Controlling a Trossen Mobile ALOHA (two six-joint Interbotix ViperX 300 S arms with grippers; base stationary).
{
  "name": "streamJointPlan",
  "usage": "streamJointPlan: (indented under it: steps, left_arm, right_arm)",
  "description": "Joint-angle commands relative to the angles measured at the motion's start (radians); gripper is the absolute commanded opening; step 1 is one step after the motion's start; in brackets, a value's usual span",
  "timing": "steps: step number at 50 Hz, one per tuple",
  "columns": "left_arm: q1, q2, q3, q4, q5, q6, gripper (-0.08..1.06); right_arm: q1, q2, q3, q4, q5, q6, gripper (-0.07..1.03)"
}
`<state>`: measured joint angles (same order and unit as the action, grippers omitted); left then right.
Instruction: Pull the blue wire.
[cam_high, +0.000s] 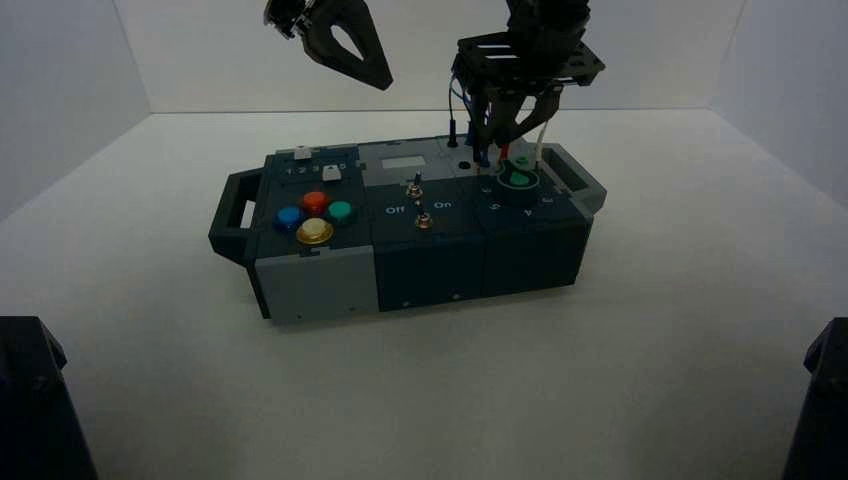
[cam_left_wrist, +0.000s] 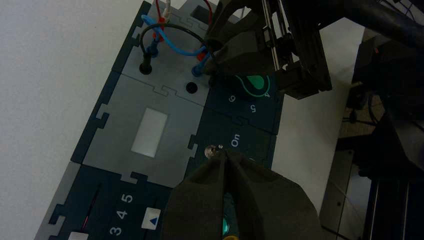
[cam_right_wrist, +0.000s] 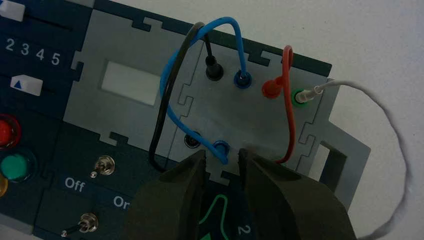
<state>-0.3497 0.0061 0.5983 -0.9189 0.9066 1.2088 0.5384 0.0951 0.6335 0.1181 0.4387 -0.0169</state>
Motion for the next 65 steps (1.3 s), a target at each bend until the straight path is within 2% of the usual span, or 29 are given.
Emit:
streamJointPlan:
  steps: [1, 15, 34, 65]
  left_arm:
    - [0.000, -0.015, -0.012, -0.008, 0.005, 0.014, -0.03]
    - [0.000, -0.015, -0.012, -0.009, 0.005, 0.026, -0.03]
    - [0.000, -0.015, -0.011, -0.008, 0.020, 0.026, -0.03]
    - [0.000, -0.015, -0.009, -0.009, 0.029, 0.026, -0.03]
  right_arm:
    - [0.000, -0.003, -0.029, -0.002, -0.003, 0.000, 0.37]
    - [0.000, 0.009, -0.035, -0.006, -0.003, -0.002, 0.37]
    - [0.000, 0.011, -0.043, -0.008, -0.003, -0.002, 0.37]
    - [0.000, 0.020, -0.046, -0.008, -0.003, -0.002, 0.21]
